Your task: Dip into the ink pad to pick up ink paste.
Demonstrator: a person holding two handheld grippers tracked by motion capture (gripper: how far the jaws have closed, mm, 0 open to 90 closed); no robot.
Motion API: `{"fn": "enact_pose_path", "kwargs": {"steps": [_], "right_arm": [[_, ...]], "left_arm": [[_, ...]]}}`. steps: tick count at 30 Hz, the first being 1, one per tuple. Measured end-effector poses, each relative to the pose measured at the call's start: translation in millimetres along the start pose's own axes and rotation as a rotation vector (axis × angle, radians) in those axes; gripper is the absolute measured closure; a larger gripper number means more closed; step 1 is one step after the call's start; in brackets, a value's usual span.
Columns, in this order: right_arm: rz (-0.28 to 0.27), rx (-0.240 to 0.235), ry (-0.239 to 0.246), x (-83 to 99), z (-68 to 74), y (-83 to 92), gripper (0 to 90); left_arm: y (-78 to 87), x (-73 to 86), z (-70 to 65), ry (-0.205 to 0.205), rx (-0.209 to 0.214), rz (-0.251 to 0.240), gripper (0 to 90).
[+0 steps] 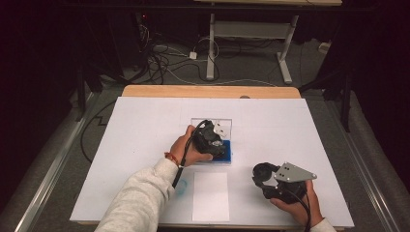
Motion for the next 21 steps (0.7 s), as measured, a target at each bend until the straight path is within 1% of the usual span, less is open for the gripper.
{"fn": "enact_pose_path", "kwargs": {"steps": [4,6,12,18,21], "right_arm": [[-0.001,0.002,-0.003,-0.2,-0.3,0.5,38.6],[-0.002,0.000,-0.002,-0.1,-0.6,0.2,38.5],[-0.006,0.005,-0.004,-0.3,-1.5,1.4,38.6],[-0.002,0.006,-0.005,0.5,-1.4,0.4,38.6],[0.000,0.009,-0.009,1.1,-2.2,0.6,38.6]], "left_arm": [[-0.2,0.1,-0.4,-0.003,0.001,0.000,54.8],[0.7,0.6,-0.3,-0.009,0.002,0.013,54.8],[0.8,-0.1,1.3,-0.011,0.019,0.034,54.8],[2.1,0.7,2.3,-0.004,0.024,0.037,54.8],[2.2,0.8,2.8,0.002,0.028,0.030,54.8]]}}
Point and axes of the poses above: each handheld gripper's, and its own axes: y roughly backward along the jaws, x roughly out of its underside, z roughly to its left, the point moved 9 cm from there along -y, roughly forward along the jaws, and after that the axes turned 5 degrees about y, right-handed, at the moved point
